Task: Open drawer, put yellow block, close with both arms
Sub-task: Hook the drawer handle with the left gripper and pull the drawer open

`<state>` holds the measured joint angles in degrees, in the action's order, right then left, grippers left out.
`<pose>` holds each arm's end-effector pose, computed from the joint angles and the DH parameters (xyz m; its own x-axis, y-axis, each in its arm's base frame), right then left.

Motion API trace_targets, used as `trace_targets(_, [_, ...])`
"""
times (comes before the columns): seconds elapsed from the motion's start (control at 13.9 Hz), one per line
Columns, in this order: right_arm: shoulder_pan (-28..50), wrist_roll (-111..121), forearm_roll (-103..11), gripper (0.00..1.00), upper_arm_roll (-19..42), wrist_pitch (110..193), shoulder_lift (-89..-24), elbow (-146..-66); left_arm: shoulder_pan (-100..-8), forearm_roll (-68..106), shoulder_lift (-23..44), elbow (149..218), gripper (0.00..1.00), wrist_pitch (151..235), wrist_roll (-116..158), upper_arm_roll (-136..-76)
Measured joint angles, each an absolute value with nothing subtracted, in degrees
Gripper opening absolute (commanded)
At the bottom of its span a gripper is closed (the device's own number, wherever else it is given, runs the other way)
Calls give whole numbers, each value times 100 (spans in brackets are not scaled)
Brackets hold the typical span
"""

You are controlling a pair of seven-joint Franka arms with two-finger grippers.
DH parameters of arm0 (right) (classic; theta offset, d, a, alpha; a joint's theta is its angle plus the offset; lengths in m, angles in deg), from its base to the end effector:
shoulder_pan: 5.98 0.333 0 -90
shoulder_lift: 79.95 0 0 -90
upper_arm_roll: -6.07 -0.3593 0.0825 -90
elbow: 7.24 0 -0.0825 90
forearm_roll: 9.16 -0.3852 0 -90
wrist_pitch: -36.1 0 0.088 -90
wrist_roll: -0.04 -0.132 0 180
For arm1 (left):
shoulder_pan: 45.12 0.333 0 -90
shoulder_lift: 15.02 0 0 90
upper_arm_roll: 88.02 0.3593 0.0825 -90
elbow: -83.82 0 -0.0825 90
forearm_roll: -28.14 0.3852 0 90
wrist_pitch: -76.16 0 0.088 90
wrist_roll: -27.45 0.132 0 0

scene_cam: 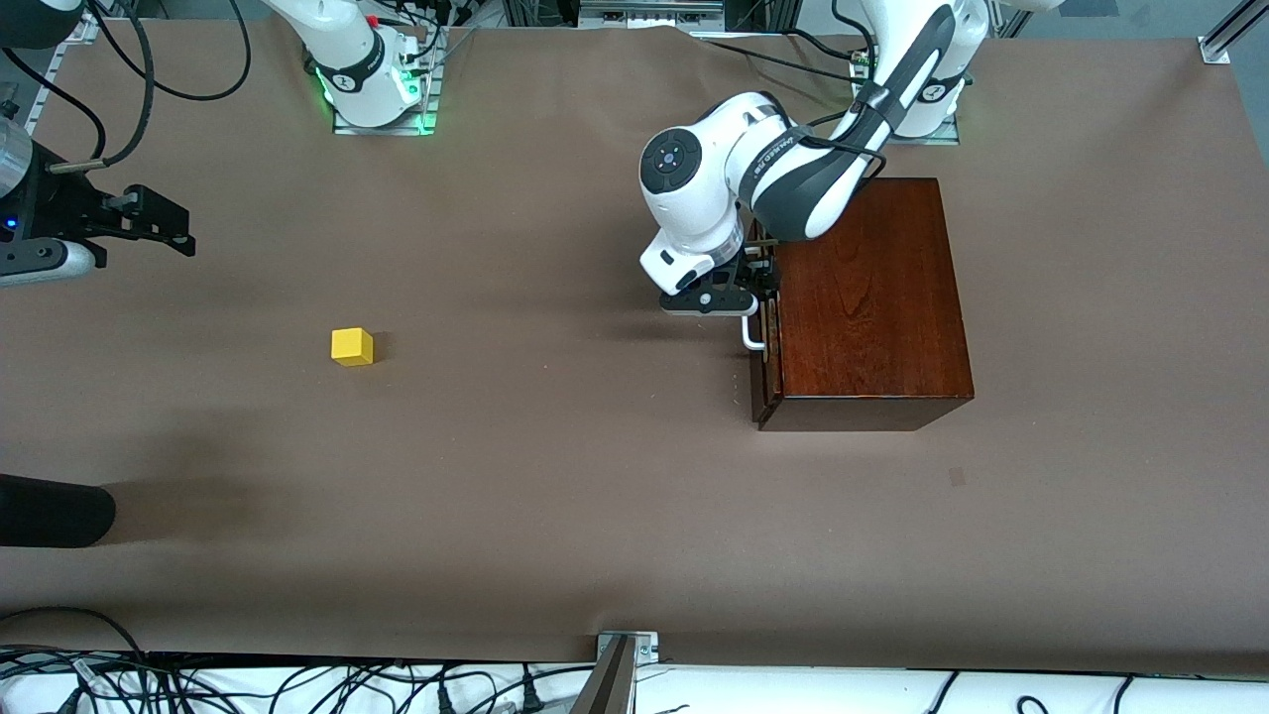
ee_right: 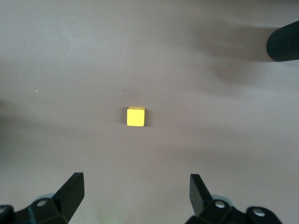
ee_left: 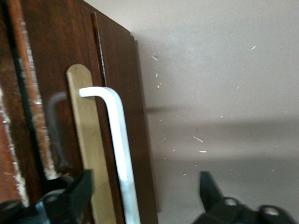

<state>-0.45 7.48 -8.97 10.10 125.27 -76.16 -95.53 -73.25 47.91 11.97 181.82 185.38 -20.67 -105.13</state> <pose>0.5749 0.0160 0.6183 0.9865 0.1552 -0.0512 0.1555 -0.9878 0.0013 0.4946 -0.4256 0.3236 0.9950 -0.0827 -0.0555 -0.0954 -0.9522 -0.2902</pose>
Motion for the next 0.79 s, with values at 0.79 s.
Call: trace_targets(0.79, [-45, 748, -897, 100, 1010, 12527, -7616, -9553, -7600, 5050, 1467, 18251, 100, 19117, -2657, -10514])
